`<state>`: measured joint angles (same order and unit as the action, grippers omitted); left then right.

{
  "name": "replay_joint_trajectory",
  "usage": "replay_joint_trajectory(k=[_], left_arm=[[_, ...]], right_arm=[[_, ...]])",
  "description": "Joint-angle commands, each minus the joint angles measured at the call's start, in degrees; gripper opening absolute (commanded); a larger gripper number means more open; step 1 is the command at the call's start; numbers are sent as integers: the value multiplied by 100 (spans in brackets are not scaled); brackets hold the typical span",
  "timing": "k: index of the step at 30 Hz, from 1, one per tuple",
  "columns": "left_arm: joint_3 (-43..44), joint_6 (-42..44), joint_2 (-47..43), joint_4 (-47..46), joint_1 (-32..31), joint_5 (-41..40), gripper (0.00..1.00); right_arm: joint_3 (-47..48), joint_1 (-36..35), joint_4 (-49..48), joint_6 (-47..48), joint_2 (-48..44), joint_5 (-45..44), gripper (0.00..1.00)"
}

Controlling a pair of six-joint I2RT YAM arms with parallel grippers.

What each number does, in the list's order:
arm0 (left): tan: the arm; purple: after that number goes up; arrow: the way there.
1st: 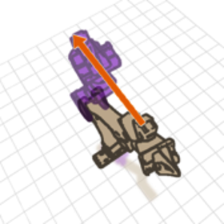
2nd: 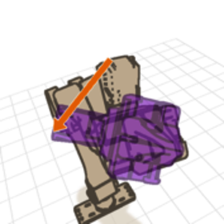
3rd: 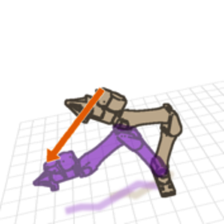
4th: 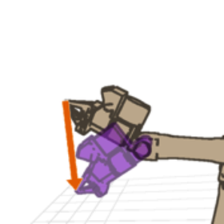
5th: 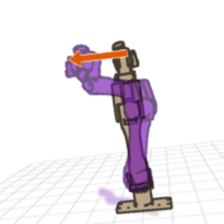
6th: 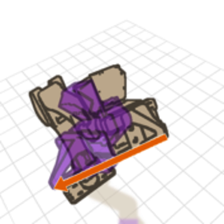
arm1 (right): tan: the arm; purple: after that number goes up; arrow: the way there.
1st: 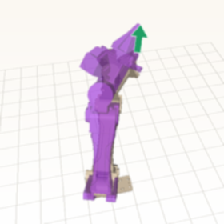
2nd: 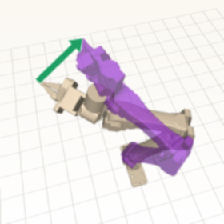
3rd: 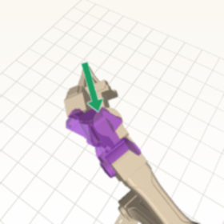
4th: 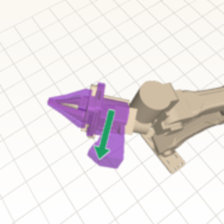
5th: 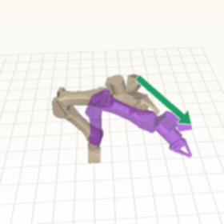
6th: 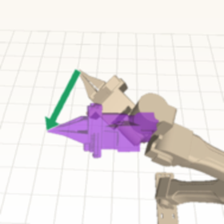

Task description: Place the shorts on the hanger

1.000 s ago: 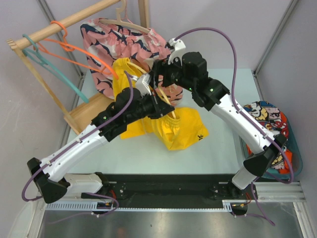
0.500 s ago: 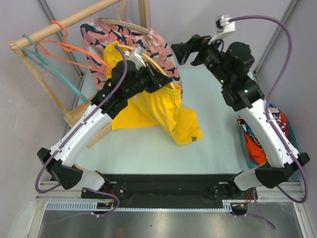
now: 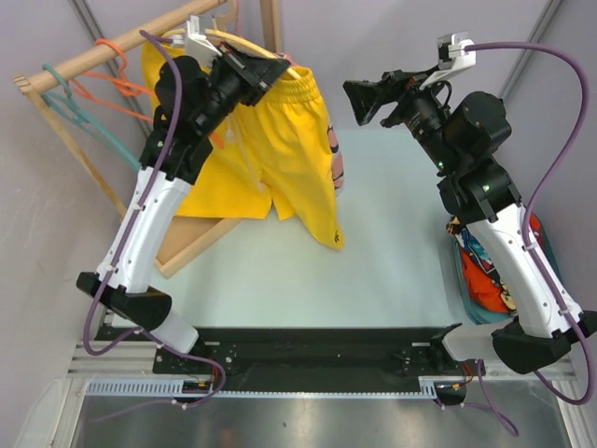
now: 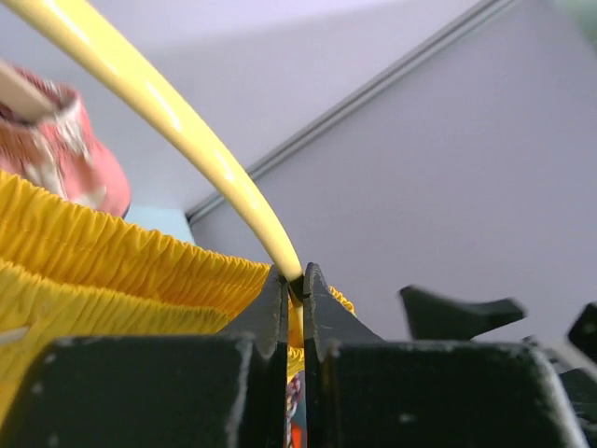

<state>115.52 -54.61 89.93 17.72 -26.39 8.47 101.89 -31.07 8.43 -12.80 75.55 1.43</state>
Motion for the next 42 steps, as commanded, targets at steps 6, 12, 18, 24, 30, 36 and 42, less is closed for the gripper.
replay_joint_trajectory(k=[6, 12, 18, 24, 30, 36, 42], left_arm=[[207, -340, 147, -1656, 679, 744, 0], [234, -656, 464, -1754, 1092, 920, 0], [295, -718, 771, -2017, 1285, 1236, 0], [348, -770, 965, -2009, 1505, 1271, 0], [-29, -876, 983, -1965, 1567, 1297, 1], [-468, -894, 816, -1921, 1558, 1280, 10], [-619, -648, 587, -1816, 1532, 1201, 35]], right_arm=[[-72, 40, -183, 93, -31, 112, 100], [-151, 57, -218, 32, 12, 191, 100], [-160, 48, -218, 40, 74, 226, 100], [-152, 57, -245, 32, 153, 243, 100], [-143, 48, -263, -3, 206, 279, 100], [-134, 48, -280, 14, 223, 305, 100], [-151, 48, -298, 5, 206, 367, 100]])
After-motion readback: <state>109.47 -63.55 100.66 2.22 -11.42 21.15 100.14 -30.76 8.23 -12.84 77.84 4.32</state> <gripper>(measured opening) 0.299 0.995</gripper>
